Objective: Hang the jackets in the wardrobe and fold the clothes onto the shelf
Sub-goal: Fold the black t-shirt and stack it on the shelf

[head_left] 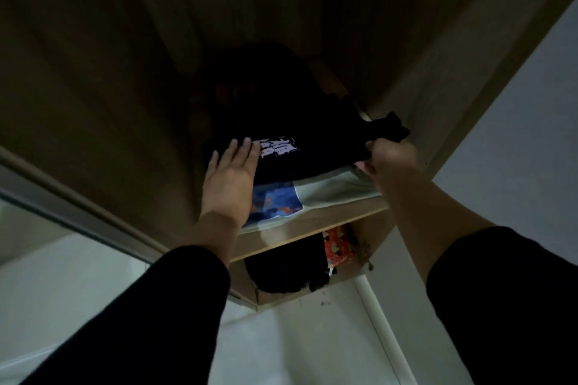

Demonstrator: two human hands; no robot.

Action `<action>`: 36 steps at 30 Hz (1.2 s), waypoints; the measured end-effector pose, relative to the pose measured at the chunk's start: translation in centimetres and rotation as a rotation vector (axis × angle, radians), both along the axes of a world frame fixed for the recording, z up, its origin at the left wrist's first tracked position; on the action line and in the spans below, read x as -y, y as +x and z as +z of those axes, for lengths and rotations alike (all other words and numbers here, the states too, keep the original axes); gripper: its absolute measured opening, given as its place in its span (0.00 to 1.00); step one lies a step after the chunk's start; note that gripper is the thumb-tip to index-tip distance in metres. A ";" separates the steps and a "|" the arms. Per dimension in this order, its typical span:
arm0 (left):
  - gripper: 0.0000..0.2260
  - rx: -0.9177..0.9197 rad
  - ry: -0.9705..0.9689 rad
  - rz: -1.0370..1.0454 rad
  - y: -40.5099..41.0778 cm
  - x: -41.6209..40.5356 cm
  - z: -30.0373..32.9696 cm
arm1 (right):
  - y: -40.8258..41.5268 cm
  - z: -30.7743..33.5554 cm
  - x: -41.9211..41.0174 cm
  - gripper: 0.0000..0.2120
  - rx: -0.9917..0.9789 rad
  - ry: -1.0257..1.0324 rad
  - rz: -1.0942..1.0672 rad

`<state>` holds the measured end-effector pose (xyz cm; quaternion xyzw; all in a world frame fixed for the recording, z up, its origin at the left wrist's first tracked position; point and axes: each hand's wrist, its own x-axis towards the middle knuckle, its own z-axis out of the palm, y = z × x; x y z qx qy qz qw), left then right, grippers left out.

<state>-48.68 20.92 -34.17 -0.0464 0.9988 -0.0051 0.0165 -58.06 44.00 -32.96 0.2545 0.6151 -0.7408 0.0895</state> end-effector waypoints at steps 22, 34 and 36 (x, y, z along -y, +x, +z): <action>0.36 0.159 0.360 0.124 7.5 -8.2 10.6 | 7.9 9.0 -5.5 0.19 -0.071 0.831 0.553; 0.33 0.005 0.513 -0.167 20.0 -25.9 23.0 | 25.8 26.2 -17.4 0.17 -0.341 1.167 0.359; 0.34 -0.019 0.529 -0.225 21.9 -29.1 25.3 | 28.7 29.3 -19.7 0.17 -0.468 1.266 0.327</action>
